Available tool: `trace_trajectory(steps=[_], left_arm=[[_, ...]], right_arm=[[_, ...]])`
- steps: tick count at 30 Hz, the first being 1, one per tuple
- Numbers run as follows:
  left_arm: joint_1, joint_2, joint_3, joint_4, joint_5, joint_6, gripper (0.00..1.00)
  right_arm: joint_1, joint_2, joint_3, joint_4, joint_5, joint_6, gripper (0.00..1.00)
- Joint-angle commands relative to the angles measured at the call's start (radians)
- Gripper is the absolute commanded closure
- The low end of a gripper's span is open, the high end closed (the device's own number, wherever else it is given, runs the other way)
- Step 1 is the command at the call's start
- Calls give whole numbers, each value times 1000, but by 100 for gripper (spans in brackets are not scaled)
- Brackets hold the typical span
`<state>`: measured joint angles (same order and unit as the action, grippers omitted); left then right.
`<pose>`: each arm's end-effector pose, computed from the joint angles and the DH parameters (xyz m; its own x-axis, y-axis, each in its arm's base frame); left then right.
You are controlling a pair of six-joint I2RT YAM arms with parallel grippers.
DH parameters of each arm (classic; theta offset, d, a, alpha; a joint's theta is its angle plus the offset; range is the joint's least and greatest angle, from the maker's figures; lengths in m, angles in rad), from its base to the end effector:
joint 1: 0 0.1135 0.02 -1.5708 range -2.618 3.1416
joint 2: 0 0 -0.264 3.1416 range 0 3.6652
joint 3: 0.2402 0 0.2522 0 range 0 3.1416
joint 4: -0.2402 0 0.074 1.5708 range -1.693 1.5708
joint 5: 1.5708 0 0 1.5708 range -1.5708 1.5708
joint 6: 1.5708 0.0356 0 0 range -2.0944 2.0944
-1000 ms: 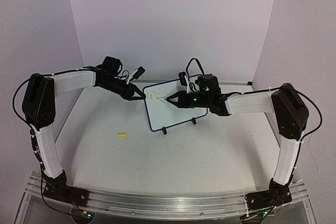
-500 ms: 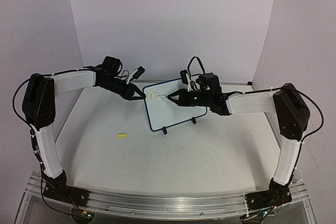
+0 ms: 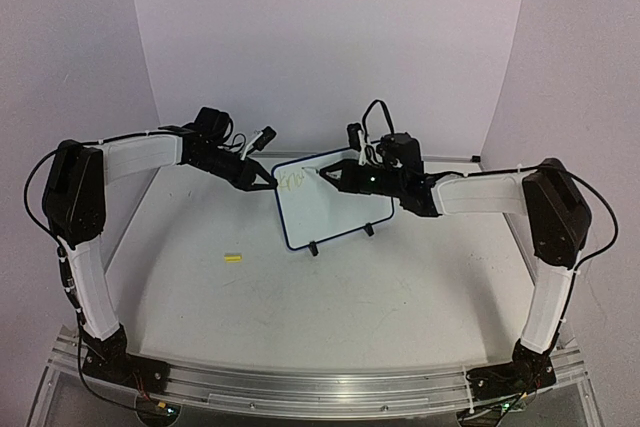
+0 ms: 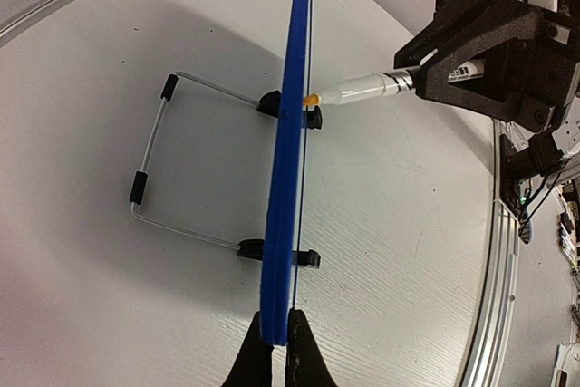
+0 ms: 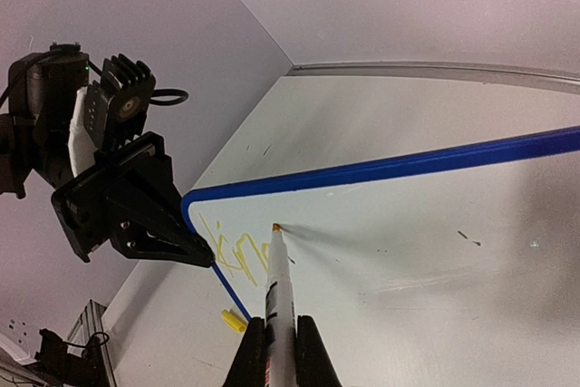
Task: Write a sentence on the whiteboard
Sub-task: Write on the whiteboard with the whiteboard marker without the cap.
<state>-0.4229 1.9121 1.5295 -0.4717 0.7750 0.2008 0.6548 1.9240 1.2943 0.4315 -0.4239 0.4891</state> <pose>0.3758 -0.1964 0.2515 -0.5318 0.3956 -0.7488 0.8351 0.3918 -0.3861 0.3472 0.2851 0.2445 -0.5489 0.1184 -0.8274 -0.6990 0.4778 0.5321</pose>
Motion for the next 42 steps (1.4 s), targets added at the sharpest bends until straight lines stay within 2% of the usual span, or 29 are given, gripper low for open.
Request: trace_trajectory(steps=[1, 42], left_arm=[[-27, 7, 15, -51, -11, 29, 100], [-28, 9, 16, -51, -11, 28, 100]], right_arm=[[-15, -14, 37, 52, 64, 16, 100], [-15, 11, -90, 23, 12, 8, 100]])
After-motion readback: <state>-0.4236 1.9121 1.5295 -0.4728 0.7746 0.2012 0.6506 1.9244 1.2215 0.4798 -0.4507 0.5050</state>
